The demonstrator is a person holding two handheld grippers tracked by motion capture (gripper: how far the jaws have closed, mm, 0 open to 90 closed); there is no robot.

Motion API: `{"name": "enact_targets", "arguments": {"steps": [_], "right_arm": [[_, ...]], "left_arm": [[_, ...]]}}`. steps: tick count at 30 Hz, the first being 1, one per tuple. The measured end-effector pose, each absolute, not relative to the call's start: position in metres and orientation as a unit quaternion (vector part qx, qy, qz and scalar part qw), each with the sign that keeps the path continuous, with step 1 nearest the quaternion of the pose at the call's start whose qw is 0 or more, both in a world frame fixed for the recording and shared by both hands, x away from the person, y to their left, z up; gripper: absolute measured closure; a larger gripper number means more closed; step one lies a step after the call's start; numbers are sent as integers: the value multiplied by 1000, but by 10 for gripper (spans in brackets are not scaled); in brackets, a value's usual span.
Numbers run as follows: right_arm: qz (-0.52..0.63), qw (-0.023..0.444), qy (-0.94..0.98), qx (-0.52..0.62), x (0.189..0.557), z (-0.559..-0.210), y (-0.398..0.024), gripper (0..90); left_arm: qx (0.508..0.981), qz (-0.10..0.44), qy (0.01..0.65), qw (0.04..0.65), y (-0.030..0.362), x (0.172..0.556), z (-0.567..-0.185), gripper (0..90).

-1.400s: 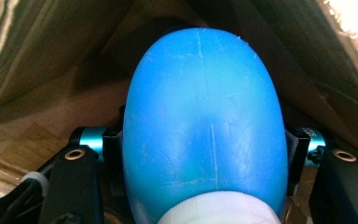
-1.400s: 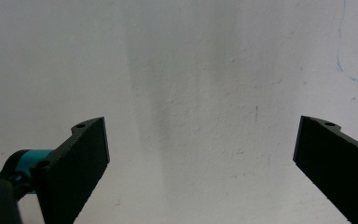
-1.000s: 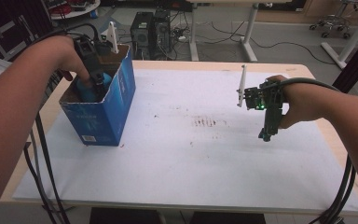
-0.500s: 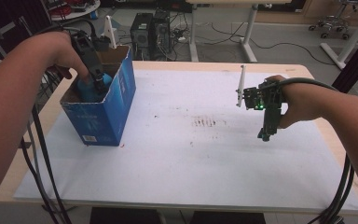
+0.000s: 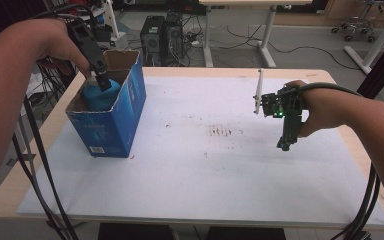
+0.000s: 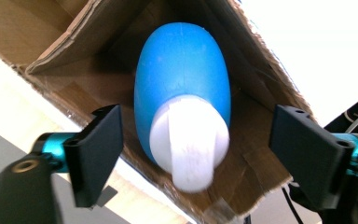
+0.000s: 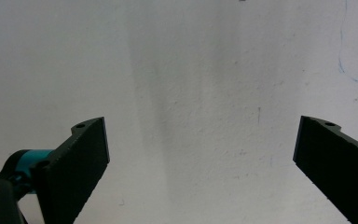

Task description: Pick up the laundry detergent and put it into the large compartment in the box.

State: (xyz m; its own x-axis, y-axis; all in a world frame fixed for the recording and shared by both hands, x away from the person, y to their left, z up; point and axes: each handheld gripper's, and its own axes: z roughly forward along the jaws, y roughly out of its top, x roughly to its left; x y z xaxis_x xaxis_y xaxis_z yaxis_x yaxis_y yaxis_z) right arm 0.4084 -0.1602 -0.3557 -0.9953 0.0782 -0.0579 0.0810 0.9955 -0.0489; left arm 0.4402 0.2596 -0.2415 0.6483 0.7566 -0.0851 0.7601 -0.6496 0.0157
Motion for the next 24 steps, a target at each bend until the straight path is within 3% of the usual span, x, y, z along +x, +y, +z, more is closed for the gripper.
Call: {"name": "enact_targets", "arguments": {"steps": [15, 24], "right_arm": [[-24, 30, 998, 41, 408, -351, -158, 24], [-21, 31, 999, 38, 407, -348, -156, 24]], "left_arm": [[921, -23, 389, 32, 238, 430, -208, 115], [940, -14, 339, 28, 210, 421, -191, 62]]}}
